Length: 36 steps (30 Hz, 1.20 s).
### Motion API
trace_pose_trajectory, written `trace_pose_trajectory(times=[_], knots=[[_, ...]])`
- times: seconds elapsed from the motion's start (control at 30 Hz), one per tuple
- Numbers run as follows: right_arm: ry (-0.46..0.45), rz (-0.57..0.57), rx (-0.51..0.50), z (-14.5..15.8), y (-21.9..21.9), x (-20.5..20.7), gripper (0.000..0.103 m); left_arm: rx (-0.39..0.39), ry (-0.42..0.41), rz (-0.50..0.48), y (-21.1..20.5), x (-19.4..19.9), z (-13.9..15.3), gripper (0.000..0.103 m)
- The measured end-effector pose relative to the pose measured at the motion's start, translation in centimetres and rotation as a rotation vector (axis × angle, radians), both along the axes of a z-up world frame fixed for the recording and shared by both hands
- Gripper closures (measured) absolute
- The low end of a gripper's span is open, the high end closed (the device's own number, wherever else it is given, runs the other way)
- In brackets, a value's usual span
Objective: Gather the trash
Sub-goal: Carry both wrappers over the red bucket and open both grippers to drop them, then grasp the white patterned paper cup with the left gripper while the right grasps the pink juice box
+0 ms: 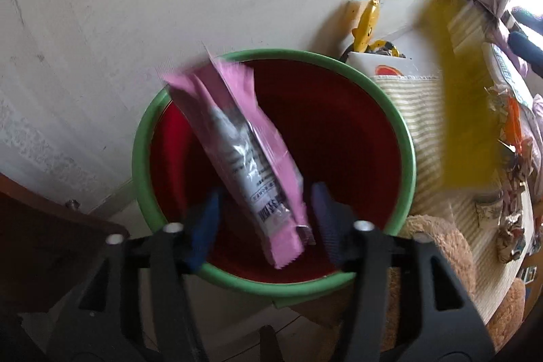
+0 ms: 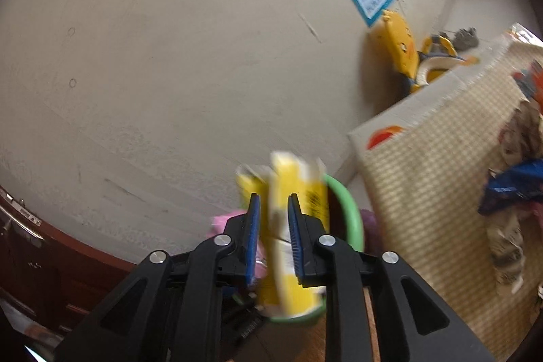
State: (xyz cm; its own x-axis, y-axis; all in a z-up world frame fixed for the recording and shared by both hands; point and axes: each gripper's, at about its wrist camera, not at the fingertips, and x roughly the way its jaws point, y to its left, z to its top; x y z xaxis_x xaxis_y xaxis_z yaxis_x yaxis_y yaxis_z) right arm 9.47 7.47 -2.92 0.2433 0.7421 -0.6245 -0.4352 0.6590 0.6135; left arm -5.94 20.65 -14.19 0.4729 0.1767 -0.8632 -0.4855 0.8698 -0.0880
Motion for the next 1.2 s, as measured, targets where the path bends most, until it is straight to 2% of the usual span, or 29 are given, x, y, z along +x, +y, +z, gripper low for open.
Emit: trace_pose_trajectory(times=[0.03, 0.27, 0.4, 0.57, 0.7, 0.8, 0.87, 1.03, 1.13, 1.2], knots=[[-0.008, -0.012, 0.0, 0.0, 0.2, 0.3, 0.056, 0.005, -0.001, 0.008, 0.0, -0.1, 0.0, 0.033], [-0.04, -0.031, -0.013, 0.9, -1.5, -0.9, 0.053, -0.003, 0.0, 0.018, 0.2, 0.7, -0.3, 0.032], [-0.012, -0.085, -0.019, 0.3, -4.6, -1.2, 0.05, 0.008, -0.003, -0.007, -0.6, 1.1, 0.0, 0.032], [-0.032, -0.159, -0.065, 0.3, -9.5, -1.6, 0.045, 0.022, -0.014, -0.035, -2.0, 1.7, 0.7, 0.032], [-0.109, -0.265, -0.173, 0.1, -14.7, -1.5, 0.043, 0.039, -0.033, -0.06, -3.7, 2.3, 1.9, 0.032], [-0.198, -0.357, -0.312, -0.5, -18.7, -0.5, 0.043, 0.049, -0.045, -0.096, -5.5, 3.0, 2.6, 0.032], [-0.24, -0.408, -0.438, -1.6, -21.4, 1.2, 0.043, 0.058, -0.049, -0.129, -6.9, 3.4, 3.0, 0.032], [-0.216, -0.445, -0.596, -5.0, -25.1, 5.2, 0.043, 0.081, -0.047, -0.221, -11.1, 4.4, 3.6, 0.032], [-0.183, -0.399, -0.607, -7.2, -25.5, 6.8, 0.045, 0.043, -0.048, -0.273, -13.4, 5.0, 3.9, 0.032], [-0.195, -0.371, -0.635, -7.9, -24.9, 7.1, 0.046, 0.0, -0.047, -0.297, -14.7, 5.5, 4.1, 0.032]])
